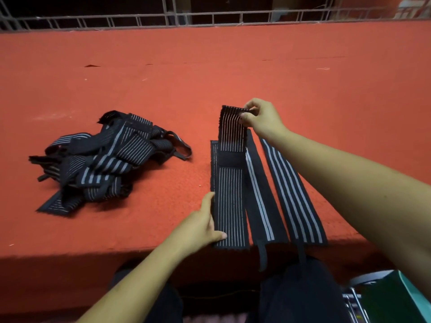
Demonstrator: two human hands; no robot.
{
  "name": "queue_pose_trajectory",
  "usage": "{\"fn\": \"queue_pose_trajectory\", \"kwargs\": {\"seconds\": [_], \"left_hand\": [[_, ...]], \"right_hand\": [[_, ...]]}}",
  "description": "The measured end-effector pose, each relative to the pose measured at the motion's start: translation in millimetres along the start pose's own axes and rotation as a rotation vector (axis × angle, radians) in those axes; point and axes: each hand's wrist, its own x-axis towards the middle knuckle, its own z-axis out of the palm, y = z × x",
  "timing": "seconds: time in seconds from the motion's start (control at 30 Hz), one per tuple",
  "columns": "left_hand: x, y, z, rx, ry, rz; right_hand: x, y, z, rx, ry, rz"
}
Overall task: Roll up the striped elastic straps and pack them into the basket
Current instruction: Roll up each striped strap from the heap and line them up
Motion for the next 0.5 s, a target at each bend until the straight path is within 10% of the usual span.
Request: {"fn": "queue_pose_trajectory", "kwargs": {"seconds": [0.23, 0.4, 0.5], "left_hand": [[9, -7, -18, 0.532, 0.03, 0.213], [35, -16, -28, 0.546, -0.132, 0.354], [41, -26, -22, 0.527, 0.038, 0.426]], "right_hand": [[3, 15, 15, 0.005, -0.003, 0.018], [14, 21, 30, 0.015, -0.001, 0.024], [22, 30, 40, 0.005, 0.002, 0.03]]}}
